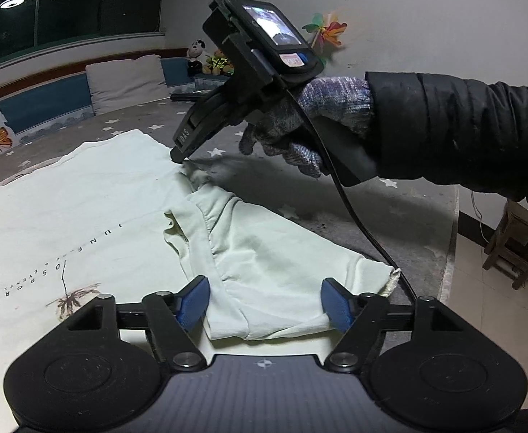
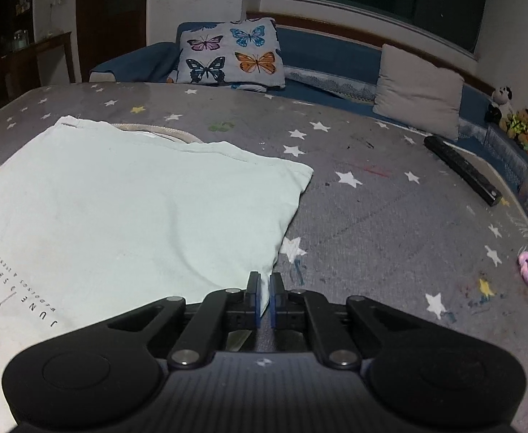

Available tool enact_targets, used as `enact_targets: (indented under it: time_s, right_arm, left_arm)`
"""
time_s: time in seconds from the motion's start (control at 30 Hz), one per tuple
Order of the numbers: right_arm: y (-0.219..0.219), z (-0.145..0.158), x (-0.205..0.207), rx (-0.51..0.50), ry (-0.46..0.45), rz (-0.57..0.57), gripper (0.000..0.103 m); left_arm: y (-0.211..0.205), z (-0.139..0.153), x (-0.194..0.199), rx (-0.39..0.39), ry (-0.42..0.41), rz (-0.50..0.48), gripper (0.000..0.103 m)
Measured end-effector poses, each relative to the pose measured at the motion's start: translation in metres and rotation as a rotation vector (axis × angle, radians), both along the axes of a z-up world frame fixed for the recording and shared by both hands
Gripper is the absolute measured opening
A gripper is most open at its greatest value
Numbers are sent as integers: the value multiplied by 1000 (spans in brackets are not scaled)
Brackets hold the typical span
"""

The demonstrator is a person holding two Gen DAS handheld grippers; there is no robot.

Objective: Fold clothes

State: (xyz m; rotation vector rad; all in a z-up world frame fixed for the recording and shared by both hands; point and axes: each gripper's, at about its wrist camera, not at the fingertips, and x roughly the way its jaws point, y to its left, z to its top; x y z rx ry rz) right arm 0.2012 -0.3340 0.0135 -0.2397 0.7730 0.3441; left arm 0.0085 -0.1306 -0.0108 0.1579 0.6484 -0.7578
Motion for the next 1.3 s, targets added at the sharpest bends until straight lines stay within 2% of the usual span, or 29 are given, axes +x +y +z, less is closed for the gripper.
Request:
enact_targets:
  time_s: [0.17,0.3,0.47,0.6,0.73,0.9,0.97,1.03,1.3]
  right_arm:
    - [-5,13,-6,38,-16,9,9]
    - [-5,23,-24,88,29,93,9]
    - [-2,11,-40,44,80,153,9]
    - [-10,9,-38,29,61,83,10]
    - [-13,18,-39,83,39,84,10]
    - [-5,12,-28,93,74,97,10]
    - [-5,8,-20,86,86,70,10]
    - [-8,9,-9,126,91,48,10]
    - [6,2,30,106,56,39,10]
  left_arm:
    - [4,-1,0,-9,11,3,73]
    - [4,0,0,-1,9,8,73]
    - [4,1,-1,3,5,11,74]
    - [4,2,-1,3,13,20,74]
    - [6,4,-2,-7,25,34,74]
    - [8,7,-4,-12,26,41,74]
    - [9,7,-4,-17,29,39,74]
    - [10,8,-4,-23,31,37,74]
    - [8,6,-1,-34,56,27,74]
